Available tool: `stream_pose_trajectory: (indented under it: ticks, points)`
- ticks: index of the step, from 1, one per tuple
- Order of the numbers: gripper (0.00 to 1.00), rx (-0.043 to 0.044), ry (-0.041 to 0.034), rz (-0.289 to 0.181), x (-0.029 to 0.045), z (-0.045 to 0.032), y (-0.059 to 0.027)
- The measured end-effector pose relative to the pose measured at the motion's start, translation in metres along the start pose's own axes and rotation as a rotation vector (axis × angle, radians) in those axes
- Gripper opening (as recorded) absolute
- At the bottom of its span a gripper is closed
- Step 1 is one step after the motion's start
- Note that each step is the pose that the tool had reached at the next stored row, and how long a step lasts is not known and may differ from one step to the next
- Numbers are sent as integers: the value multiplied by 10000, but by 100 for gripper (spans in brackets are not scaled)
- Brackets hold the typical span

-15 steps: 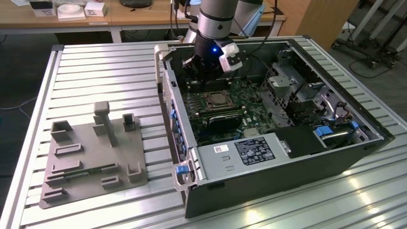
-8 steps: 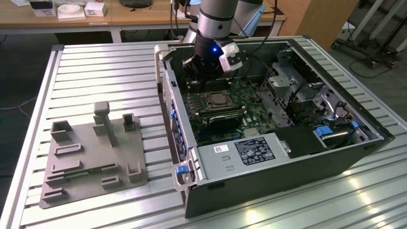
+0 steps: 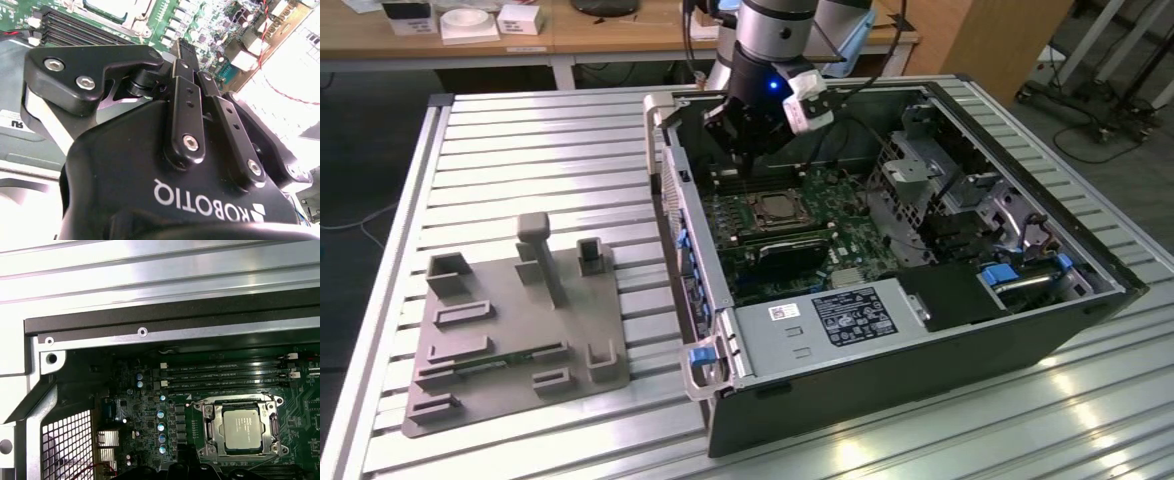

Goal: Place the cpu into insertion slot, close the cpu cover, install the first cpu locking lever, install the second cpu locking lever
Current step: 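Install the first cpu locking lever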

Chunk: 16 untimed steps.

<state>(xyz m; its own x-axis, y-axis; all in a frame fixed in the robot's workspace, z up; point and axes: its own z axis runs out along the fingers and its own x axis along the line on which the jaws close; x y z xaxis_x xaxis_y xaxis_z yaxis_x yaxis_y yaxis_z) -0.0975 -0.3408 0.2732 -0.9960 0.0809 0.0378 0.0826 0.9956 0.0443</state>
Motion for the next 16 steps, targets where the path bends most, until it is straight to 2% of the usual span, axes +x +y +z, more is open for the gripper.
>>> stream_pose_trajectory:
  ticks: [13,15,16]
  points:
    - [10,0,0,0,1,-20,1]
    - [10,1,0,0,7,-127,5]
    - [10,0,0,0,7,-128,6]
